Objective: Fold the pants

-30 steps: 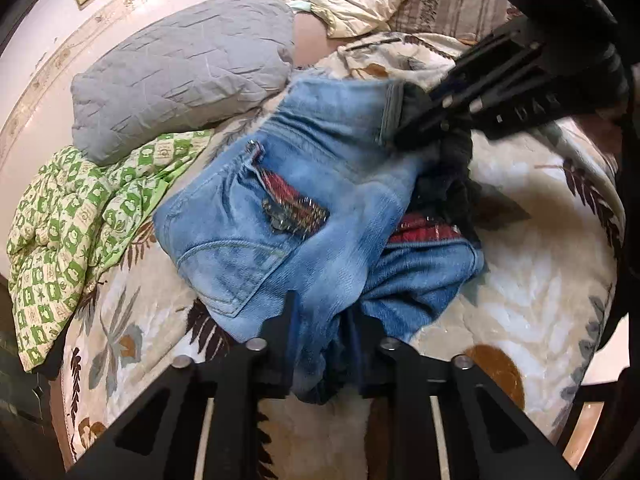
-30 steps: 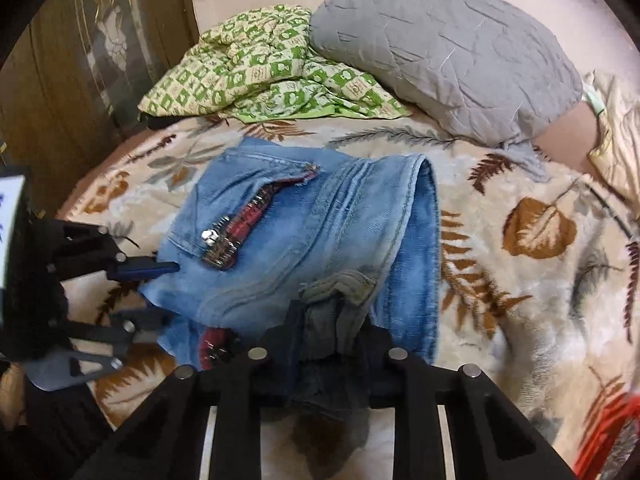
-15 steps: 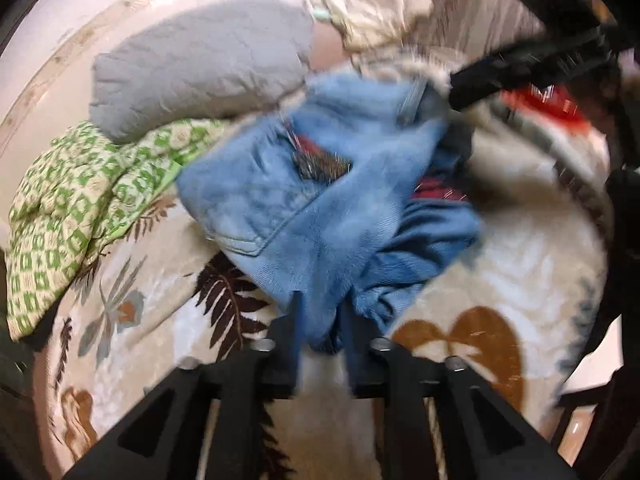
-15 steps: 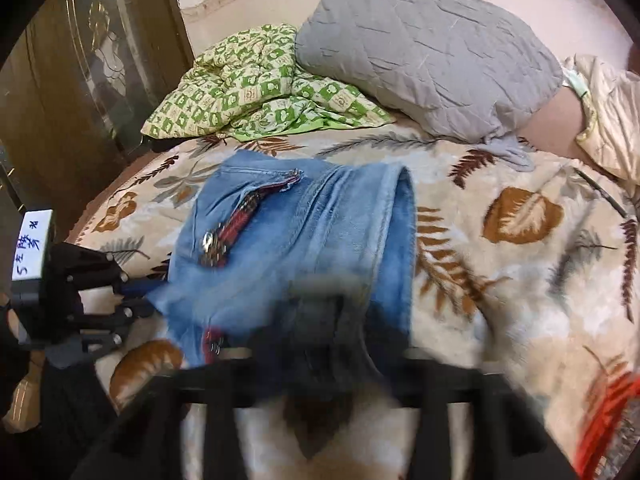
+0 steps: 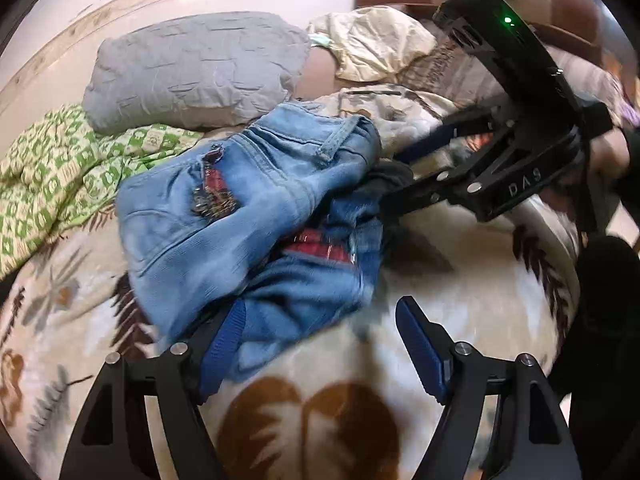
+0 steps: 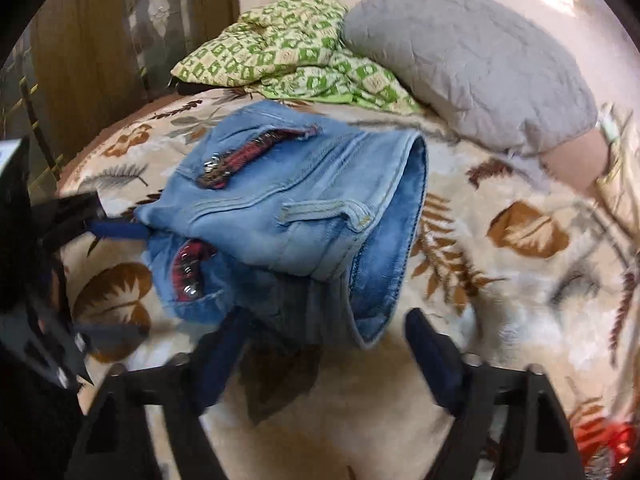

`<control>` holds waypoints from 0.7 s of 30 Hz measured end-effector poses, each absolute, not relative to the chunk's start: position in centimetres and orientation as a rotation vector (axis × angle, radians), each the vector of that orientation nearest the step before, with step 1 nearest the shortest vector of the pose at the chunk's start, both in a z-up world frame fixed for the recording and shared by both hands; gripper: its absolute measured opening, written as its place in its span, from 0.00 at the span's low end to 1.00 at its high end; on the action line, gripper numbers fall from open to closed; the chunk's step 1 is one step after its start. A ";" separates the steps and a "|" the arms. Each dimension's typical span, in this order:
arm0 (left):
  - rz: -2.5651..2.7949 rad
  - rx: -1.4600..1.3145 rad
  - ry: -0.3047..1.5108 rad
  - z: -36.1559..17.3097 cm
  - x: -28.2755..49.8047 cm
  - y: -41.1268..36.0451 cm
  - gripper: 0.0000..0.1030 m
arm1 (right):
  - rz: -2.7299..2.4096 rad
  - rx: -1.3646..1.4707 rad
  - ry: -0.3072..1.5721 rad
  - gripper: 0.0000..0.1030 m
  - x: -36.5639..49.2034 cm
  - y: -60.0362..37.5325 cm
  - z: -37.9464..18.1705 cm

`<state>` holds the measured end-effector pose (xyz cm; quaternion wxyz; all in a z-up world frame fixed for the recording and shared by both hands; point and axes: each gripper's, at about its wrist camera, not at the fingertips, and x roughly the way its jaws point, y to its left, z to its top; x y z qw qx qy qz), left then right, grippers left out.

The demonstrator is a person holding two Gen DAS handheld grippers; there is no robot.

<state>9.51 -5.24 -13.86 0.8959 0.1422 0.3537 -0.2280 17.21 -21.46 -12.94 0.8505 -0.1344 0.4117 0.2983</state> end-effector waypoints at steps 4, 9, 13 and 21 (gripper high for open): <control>-0.419 0.275 0.795 -14.8 11.3 -5.7 0.49 | 0.711 -0.225 0.901 0.36 17.9 -21.4 -13.6; -0.452 0.295 0.831 -14.7 11.3 -5.7 0.30 | 0.721 -0.156 0.898 0.28 17.6 -22.8 -13.3; -0.459 0.347 0.838 -15.6 10.3 -5.8 0.25 | 0.695 -0.092 0.921 0.18 18.2 -24.2 -14.5; -0.483 0.346 0.808 -14.7 9.3 -5.2 0.35 | 0.593 -0.052 0.918 0.09 18.1 -27.3 -14.7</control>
